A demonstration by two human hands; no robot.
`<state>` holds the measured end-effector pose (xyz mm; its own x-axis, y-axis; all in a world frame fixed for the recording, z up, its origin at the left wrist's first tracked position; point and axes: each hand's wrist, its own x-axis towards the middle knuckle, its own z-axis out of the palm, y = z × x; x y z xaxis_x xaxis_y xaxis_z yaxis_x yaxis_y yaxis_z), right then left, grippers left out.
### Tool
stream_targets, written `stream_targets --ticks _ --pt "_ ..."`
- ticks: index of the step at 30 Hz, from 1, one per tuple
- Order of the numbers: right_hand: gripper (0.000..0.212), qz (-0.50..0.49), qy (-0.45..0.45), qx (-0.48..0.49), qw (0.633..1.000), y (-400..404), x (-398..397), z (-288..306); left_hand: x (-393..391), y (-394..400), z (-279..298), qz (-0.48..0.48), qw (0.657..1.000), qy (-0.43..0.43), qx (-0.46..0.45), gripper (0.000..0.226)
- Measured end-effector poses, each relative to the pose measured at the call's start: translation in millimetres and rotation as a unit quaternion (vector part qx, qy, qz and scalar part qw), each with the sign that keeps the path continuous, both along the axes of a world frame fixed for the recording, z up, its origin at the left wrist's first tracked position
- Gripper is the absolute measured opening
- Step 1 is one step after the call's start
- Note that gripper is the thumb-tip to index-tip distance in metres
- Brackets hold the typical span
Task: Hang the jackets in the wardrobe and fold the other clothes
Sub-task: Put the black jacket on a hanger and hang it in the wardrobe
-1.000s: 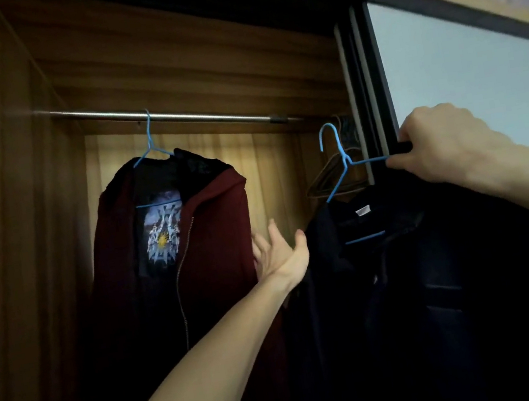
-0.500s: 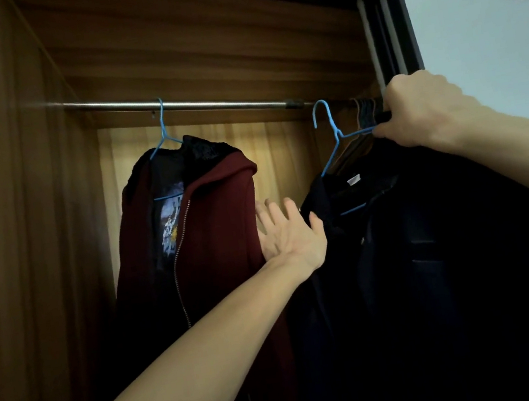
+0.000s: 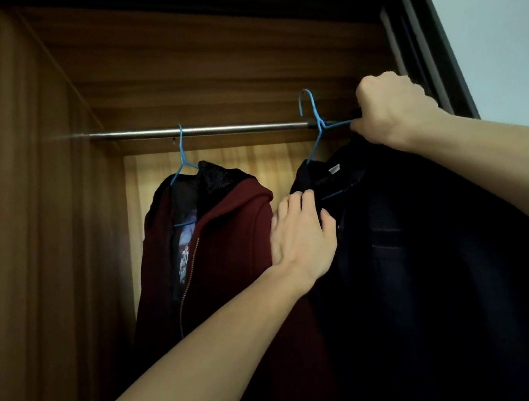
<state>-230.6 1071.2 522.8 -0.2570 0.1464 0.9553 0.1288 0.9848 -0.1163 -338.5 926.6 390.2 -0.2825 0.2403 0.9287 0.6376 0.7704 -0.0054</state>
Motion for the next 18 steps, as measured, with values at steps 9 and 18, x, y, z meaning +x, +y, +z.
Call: stream_targets --ticks 9,18 --pt "0.016 0.023 -0.014 -0.022 0.999 -4.8 -48.1 15.5 -20.9 15.8 42.2 0.049 0.998 -0.021 0.044 0.034" --pt "0.019 0.045 -0.001 -0.026 0.999 -21.4 -85.6 46.7 -46.6 -0.1 97.9 0.048 0.995 0.001 0.086 0.034"
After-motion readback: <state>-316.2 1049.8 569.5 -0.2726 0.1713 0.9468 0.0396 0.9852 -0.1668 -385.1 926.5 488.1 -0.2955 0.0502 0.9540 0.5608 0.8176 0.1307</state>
